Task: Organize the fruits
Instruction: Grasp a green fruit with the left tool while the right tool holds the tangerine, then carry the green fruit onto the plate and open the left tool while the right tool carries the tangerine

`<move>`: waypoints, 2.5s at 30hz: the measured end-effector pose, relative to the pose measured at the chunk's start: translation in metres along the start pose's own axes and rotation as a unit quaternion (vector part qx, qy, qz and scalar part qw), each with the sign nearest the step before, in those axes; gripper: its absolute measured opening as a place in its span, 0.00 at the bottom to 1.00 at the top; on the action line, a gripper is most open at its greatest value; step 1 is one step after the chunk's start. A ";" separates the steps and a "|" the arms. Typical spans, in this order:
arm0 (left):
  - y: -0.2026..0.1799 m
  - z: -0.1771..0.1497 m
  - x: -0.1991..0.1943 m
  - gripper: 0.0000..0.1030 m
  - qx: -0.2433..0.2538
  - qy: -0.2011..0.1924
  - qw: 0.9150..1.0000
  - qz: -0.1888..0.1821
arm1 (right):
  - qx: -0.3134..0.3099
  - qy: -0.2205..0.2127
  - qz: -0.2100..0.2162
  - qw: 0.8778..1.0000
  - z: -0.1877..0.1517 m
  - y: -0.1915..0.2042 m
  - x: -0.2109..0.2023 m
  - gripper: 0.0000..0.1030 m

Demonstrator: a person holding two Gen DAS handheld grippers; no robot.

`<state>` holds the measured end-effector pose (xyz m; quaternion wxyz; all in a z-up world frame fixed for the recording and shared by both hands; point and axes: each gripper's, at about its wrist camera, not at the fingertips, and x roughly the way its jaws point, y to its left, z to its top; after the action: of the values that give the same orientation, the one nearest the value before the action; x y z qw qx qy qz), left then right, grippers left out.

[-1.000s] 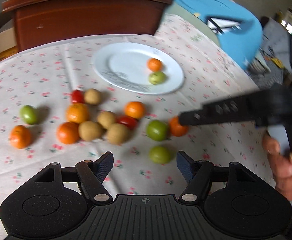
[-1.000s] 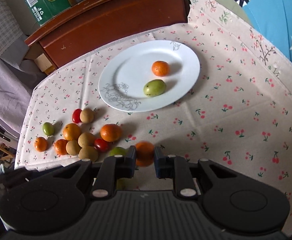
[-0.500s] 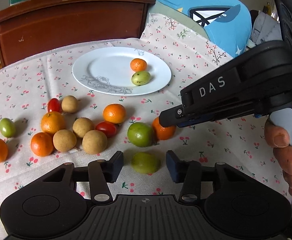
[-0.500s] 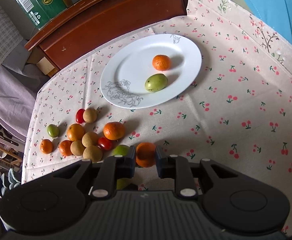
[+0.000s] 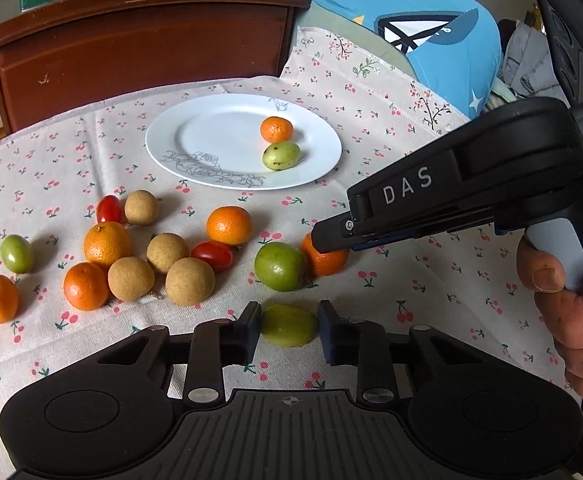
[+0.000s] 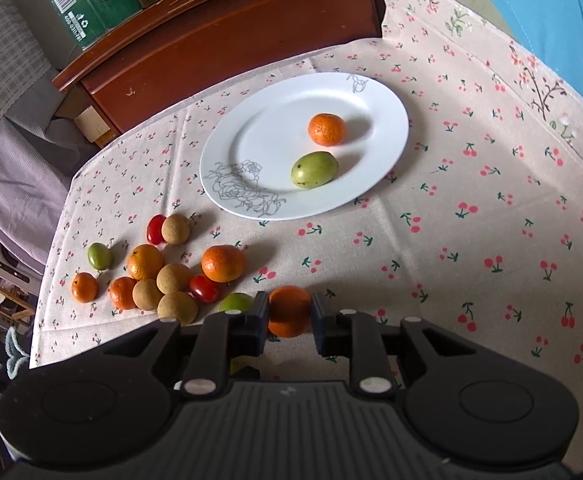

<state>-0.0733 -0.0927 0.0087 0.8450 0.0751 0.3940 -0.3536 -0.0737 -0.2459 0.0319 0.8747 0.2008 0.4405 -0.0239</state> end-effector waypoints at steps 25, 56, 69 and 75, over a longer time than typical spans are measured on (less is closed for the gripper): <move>0.004 0.012 -0.015 0.27 -0.018 -0.013 1.000 0.017 | -0.036 -0.009 0.013 0.999 0.001 0.005 -0.009 0.19; 0.054 0.118 0.001 0.27 -0.045 -0.072 0.995 0.049 | -0.050 -0.090 0.038 0.994 0.063 0.012 -0.010 0.12; 0.069 0.128 0.027 0.27 -0.053 -0.051 0.996 0.049 | -0.001 0.011 0.034 0.999 0.048 -0.010 0.014 0.24; 0.068 0.129 0.040 0.27 -0.051 -0.038 0.997 0.048 | -0.037 0.031 0.021 0.999 0.038 0.004 0.029 0.30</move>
<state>0.0682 -0.1161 0.0566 0.8781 0.0372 0.3753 -0.2944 -0.0258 -0.2523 0.0306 0.8677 0.1786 0.4636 0.0170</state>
